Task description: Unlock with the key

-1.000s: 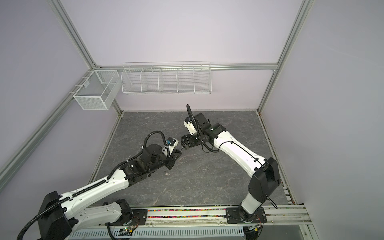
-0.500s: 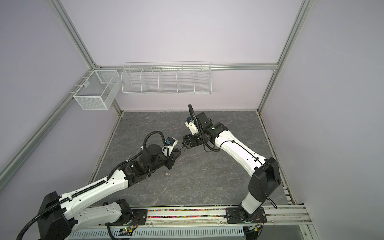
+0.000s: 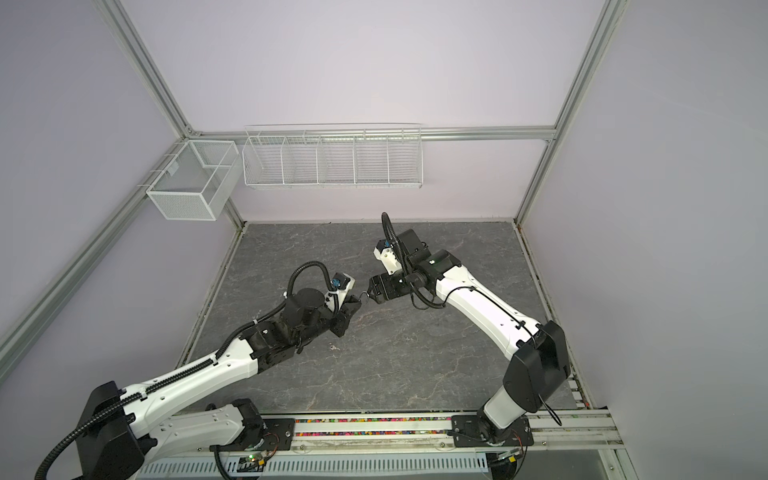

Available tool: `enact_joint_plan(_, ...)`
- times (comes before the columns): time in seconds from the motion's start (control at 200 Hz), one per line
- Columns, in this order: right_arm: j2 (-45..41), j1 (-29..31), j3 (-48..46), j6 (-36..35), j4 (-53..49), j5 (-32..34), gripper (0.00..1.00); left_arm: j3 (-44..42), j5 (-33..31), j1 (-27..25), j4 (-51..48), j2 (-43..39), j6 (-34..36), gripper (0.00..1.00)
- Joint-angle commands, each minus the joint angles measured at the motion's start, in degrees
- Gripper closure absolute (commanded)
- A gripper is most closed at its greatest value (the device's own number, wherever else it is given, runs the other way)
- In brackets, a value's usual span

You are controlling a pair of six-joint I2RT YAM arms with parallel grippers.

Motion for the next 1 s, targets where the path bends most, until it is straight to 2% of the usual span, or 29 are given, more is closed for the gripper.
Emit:
enact_joint_plan(0.0,-2.65,-0.76,-2.13,0.43,1.45,0.06,0.17,2.73,-1.54,0.15,0.25,0.52,-1.32,1.0)
enact_joint_plan(0.175,-5.47,-1.24,-5.47,1.44,3.9,2.5,0.17,5.0,-7.51,0.16,-3.79,-0.38,-4.89,1.0)
enact_joint_plan(0.375,-8.79,-1.19,-11.91,5.69,10.56,0.73,0.17,12.27,-13.88,1.16,-15.79,3.26,-8.86,1.0)
enact_joint_plan(0.505,-9.71,-0.98,-15.4,8.32,13.63,0.5,0.17,13.99,-11.2,5.36,-19.52,5.37,-12.22,1.0)
enact_joint_plan(0.685,-9.87,0.81,-19.28,11.77,17.68,0.6,0.18,13.63,-4.37,14.45,-21.43,8.45,-16.79,1.0)
enact_joint_plan(0.995,-8.45,4.03,-23.84,16.03,22.27,2.7,0.18,16.69,-0.24,24.48,-27.17,19.67,-16.82,1.0)
